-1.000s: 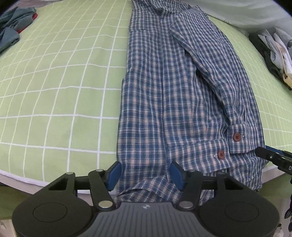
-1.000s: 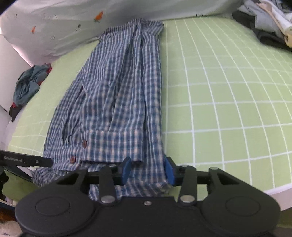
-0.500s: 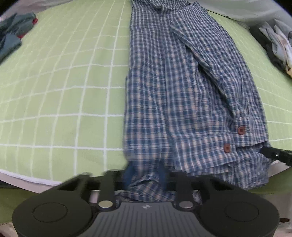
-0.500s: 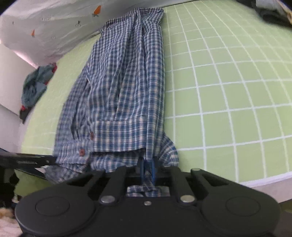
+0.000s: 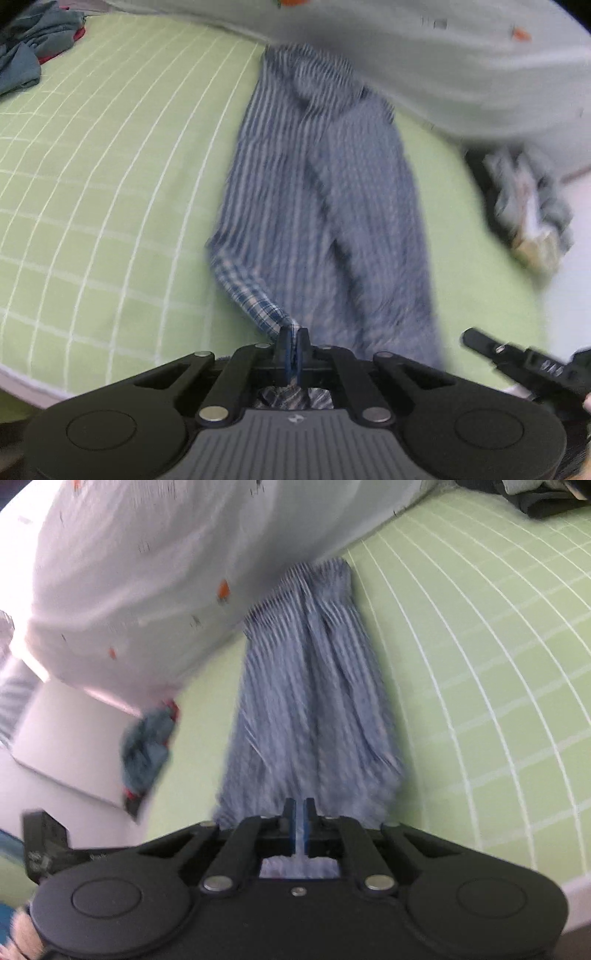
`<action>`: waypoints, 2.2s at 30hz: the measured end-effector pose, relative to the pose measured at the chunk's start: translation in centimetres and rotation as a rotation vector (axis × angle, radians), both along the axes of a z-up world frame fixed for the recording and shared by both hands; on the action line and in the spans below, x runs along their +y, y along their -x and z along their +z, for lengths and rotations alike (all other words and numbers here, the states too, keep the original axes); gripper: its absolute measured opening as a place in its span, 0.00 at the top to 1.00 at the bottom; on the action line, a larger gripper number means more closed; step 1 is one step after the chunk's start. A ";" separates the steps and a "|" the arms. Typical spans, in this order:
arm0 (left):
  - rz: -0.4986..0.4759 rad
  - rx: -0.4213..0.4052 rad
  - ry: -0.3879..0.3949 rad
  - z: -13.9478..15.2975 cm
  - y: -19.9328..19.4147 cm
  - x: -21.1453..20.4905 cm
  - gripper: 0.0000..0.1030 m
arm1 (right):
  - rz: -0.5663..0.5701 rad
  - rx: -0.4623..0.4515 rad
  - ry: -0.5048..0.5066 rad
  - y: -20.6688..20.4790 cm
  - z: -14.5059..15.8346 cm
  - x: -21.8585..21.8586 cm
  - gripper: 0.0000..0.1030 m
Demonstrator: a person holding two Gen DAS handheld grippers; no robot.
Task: Fold clothes
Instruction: 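Lift the hem with both grippers and fold it toward the collar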
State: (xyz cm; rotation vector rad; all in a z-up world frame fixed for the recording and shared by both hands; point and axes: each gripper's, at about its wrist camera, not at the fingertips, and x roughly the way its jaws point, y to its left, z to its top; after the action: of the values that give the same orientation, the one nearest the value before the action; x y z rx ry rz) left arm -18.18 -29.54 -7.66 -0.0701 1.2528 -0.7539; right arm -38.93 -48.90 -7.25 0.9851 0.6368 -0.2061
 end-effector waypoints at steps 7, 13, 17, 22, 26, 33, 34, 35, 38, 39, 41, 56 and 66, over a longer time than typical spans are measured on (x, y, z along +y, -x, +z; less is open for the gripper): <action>-0.001 -0.037 0.017 1.2 -1.3 -1.7 0.98 | 0.019 0.121 0.152 -2.9 0.4 -0.8 0.89; -0.013 -0.027 -0.040 -0.3 -1.2 -1.3 0.98 | -0.012 0.242 0.238 -1.3 -1.8 0.5 0.00; -0.004 -0.011 -0.080 -1.5 -0.8 -0.4 0.98 | 0.007 0.241 0.301 -0.6 -1.7 2.1 0.00; -0.002 -0.001 -0.139 -3.2 -0.3 0.8 0.98 | 0.031 0.239 0.380 0.2 -1.6 4.1 0.00; 0.013 0.019 -0.187 -4.9 0.2 2.1 0.94 | 0.081 0.247 0.403 0.0 -1.8 5.3 0.06; -0.004 0.001 -0.236 -6.1 0.6 3.1 0.57 | 0.152 0.323 0.396 -0.8 -3.2 6.5 0.35; -0.012 -0.001 -0.237 -6.3 0.6 3.1 0.56 | 0.156 0.335 0.391 -0.8 -3.4 6.6 0.36; -0.020 0.000 -0.236 -6.6 0.7 3.0 0.56 | 0.150 0.336 0.387 -0.7 -3.4 6.6 0.38; -0.059 0.010 -0.240 -7.3 1.0 2.7 0.56 | 0.132 0.337 0.374 -0.1 -3.3 6.5 0.40; -0.075 0.010 -0.241 -7.4 1.2 2.5 0.56 | 0.126 0.338 0.370 0.0 -3.3 6.4 0.41; -0.106 0.002 -0.238 -7.4 1.5 2.2 0.58 | 0.123 0.342 0.352 0.4 -3.2 6.4 0.44; -0.148 0.114 -0.065 -5.1 0.4 2.1 0.95 | 0.118 0.198 0.109 0.6 -2.1 5.0 0.93; 0.028 0.060 0.132 0.0 -5.0 -0.3 0.95 | -0.018 -0.048 0.002 -2.8 0.6 -0.4 0.94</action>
State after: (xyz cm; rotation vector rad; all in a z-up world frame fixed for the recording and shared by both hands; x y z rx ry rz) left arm -13.20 -29.79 -7.68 -0.2189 1.2555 -0.8145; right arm -36.08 -49.28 -6.67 0.9913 0.5839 -0.1987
